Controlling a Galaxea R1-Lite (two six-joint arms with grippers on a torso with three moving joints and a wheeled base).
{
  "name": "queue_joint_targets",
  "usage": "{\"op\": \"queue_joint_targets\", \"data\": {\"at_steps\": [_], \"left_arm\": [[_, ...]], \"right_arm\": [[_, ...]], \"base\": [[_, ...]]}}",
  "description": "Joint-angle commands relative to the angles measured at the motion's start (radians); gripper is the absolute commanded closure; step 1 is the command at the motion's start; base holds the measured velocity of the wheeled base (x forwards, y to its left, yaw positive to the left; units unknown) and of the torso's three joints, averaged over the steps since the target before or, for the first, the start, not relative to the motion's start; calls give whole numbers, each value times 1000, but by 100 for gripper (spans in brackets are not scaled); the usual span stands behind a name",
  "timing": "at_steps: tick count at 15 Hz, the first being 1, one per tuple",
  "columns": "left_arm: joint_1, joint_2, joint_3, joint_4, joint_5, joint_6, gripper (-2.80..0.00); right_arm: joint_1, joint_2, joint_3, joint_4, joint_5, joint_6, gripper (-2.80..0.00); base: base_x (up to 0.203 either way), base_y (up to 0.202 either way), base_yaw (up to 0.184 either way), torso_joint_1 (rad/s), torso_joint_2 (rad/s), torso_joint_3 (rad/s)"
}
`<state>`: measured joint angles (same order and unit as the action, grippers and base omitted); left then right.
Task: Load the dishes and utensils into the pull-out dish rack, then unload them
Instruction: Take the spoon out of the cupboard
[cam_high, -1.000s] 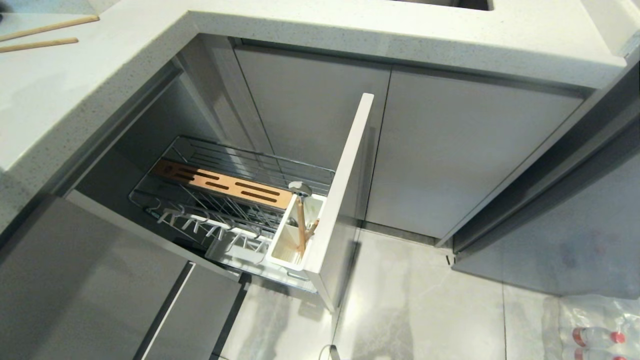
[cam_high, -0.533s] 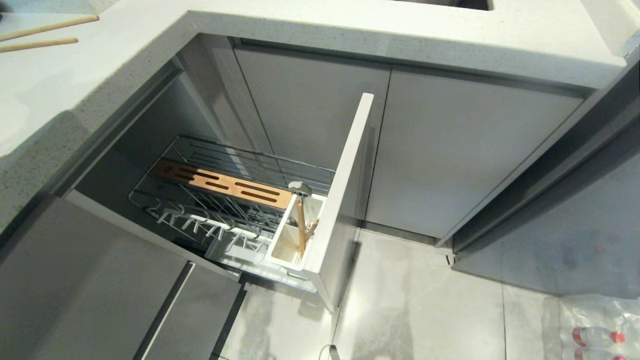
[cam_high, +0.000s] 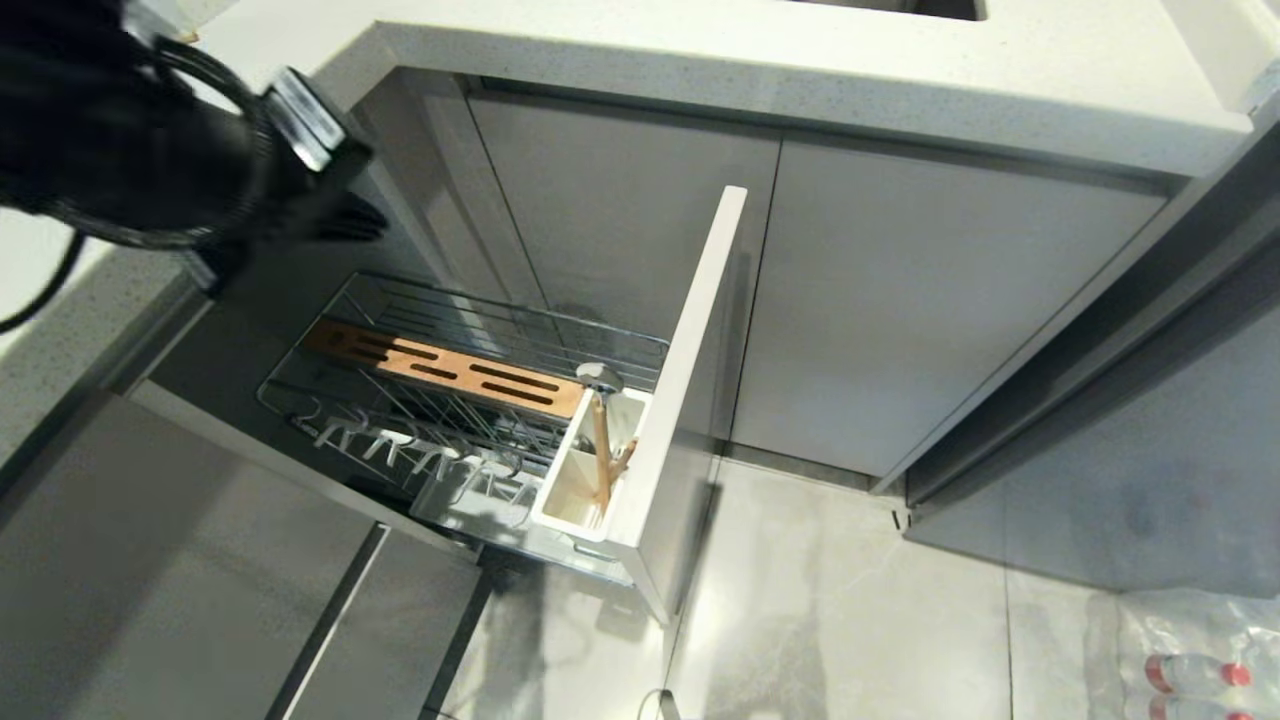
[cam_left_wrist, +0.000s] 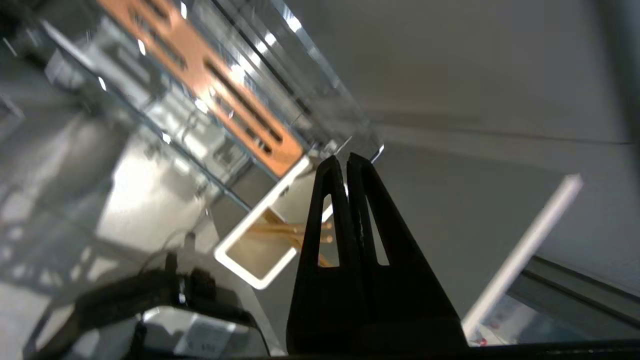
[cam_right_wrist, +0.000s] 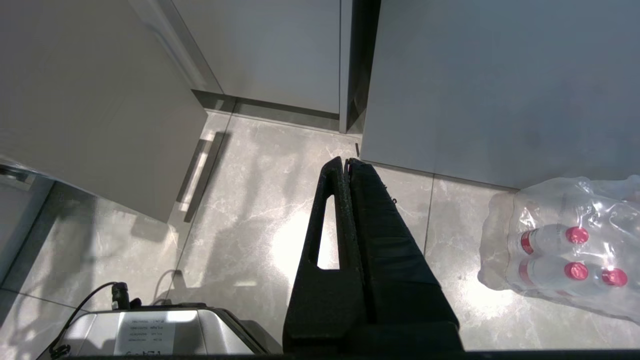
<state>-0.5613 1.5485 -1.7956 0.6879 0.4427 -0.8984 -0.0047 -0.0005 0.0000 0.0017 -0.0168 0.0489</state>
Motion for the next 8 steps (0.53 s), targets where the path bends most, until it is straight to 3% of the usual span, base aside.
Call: {"op": "queue_joint_targets", "data": {"at_steps": [1, 4, 8], "left_arm": [[-78, 120, 15, 5, 48, -70, 0], [-109, 235, 23, 8, 60, -144, 0], [-102, 329, 15, 5, 20, -170, 0]], "right_arm": [[0, 1, 2, 0, 0, 0, 0], [0, 1, 2, 0, 0, 0, 0], [0, 1, 2, 0, 0, 0, 0]], "base": [[0, 0, 0, 0, 0, 0], [0, 0, 0, 0, 0, 0], [0, 0, 0, 0, 0, 0]]}}
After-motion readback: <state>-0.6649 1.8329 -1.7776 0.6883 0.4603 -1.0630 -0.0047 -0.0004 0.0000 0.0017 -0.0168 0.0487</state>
